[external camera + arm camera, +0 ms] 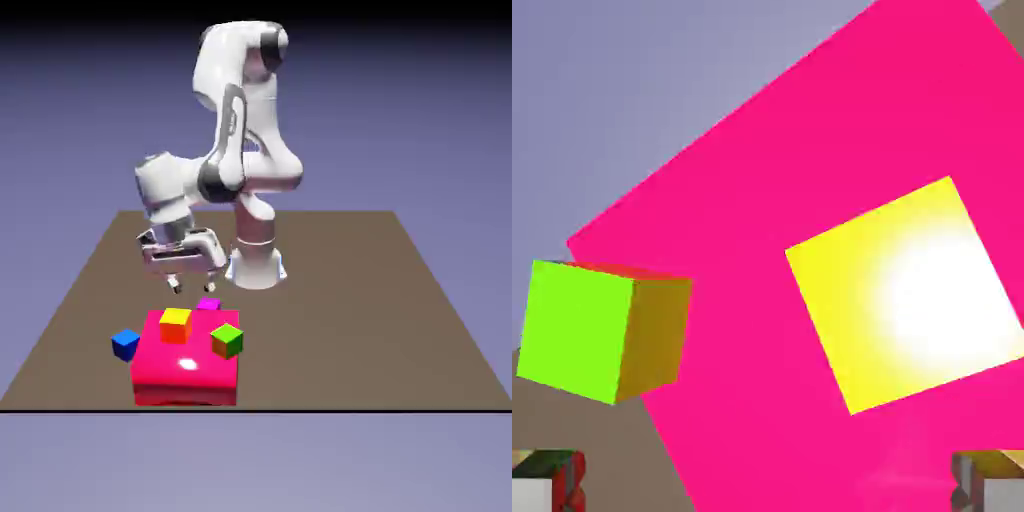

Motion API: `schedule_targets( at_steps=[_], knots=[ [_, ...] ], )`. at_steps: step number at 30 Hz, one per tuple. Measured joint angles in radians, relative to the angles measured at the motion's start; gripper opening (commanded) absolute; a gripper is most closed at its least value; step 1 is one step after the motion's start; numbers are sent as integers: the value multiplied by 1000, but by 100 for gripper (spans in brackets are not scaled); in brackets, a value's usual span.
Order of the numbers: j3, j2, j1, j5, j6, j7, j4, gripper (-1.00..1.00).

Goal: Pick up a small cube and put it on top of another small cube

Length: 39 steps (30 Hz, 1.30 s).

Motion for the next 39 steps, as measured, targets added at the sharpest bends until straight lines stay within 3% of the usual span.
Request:
schedule_targets(
  at_steps=[11, 18, 19, 26, 39],
  knots=[
    [-320, 394, -106, 318, -478, 147, -1, 0],
    [-217, 545, -122, 499, -462, 95, -29, 0],
    [-189, 573, -123, 539, -452, 73, -32, -100],
    [-338, 426, -122, 331, -508, 194, -17, -100],
    [-198, 558, -380, 586, -642, 604, 445, -100]
  ],
)
